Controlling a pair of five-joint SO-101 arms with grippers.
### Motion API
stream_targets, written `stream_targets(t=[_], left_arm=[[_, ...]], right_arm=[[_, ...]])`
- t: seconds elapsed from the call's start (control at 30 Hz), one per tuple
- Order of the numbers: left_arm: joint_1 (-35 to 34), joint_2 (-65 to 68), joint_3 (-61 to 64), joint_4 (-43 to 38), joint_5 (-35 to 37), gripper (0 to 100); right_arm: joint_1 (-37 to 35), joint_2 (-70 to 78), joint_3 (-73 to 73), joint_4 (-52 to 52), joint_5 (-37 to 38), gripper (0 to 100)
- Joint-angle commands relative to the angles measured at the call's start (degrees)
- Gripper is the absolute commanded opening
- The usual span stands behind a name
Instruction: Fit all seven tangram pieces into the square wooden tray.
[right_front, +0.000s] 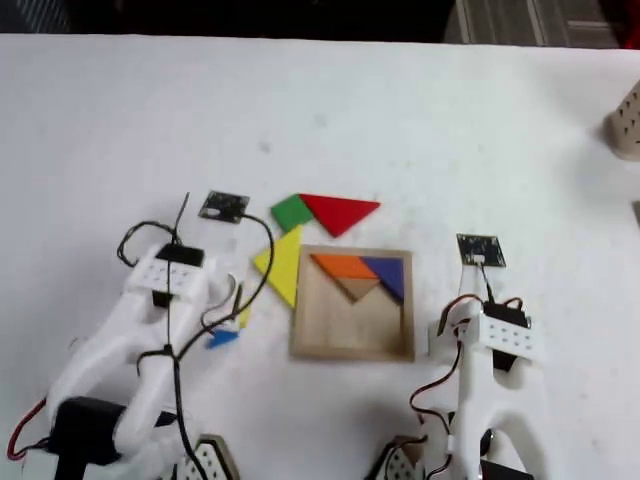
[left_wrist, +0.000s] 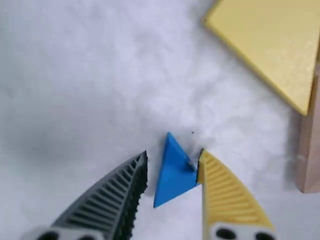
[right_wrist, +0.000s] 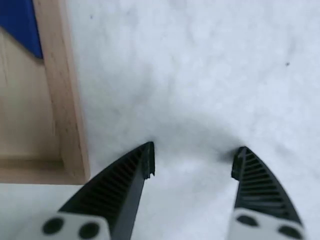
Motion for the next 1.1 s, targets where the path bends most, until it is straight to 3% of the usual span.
stream_targets(t=[0.0,0.13,0.33,0.63,0.97,1.07], left_arm=[[0.7,-2.8,0.4,-1.1,-0.5,19],[1.2,-2.8,1.7,-0.1,-2.3,20],[1.0,-3.2,4.1,1.7,-4.3,38],[0.8,-2.9,4.0,-1.8,-4.6,25],[0.8,-2.9,4.3,-1.8,-4.7,17],[0.8,-2.9,4.3,-1.7,-8.1,16]], right_arm=[[-0.7,0.7,0.3,-1.9,0.9,24.5],[-0.7,0.7,0.3,-1.9,0.9,24.5],[-0.6,0.7,0.3,-1.9,0.9,24.5],[-0.5,0.7,0.3,-1.9,0.9,24.5],[-0.4,0.7,0.3,-1.9,0.8,24.5],[-0.4,0.7,0.3,-1.9,0.8,24.5]])
